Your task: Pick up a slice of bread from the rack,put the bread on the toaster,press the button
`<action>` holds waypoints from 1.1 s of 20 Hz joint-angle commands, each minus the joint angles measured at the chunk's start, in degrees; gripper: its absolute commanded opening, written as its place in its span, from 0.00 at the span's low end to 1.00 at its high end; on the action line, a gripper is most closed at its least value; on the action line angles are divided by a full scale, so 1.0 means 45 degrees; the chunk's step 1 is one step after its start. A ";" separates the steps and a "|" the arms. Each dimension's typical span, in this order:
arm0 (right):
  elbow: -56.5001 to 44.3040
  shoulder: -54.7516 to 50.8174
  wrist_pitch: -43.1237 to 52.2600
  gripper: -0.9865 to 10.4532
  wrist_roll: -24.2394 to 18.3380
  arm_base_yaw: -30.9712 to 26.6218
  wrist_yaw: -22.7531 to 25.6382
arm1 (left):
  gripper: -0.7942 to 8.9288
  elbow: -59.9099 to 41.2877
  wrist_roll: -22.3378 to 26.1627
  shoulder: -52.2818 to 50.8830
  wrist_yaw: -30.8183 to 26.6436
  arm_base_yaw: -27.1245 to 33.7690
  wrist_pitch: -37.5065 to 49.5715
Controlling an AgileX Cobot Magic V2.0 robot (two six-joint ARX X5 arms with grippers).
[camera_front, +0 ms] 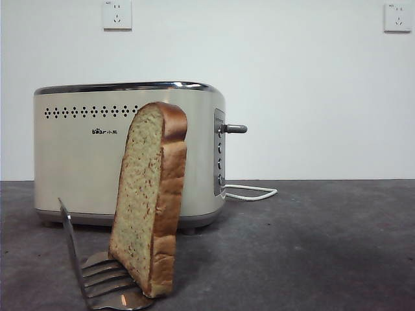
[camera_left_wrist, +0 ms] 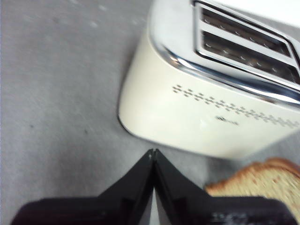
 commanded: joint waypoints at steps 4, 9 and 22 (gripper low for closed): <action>0.0840 0.0000 0.0049 0.09 0.0034 -0.0005 0.0005 | 0.08 0.2132 -0.0491 0.1535 0.0087 -0.0393 -0.2341; 0.1375 0.0039 0.0044 0.09 0.0029 -0.0005 0.0015 | 0.08 0.4333 0.0044 0.2948 0.0223 -0.1180 -0.4148; 0.1773 0.1010 -0.0015 0.09 0.0034 0.0000 -0.0121 | 0.15 0.8592 1.7874 0.6640 -0.1729 -0.9515 -0.6358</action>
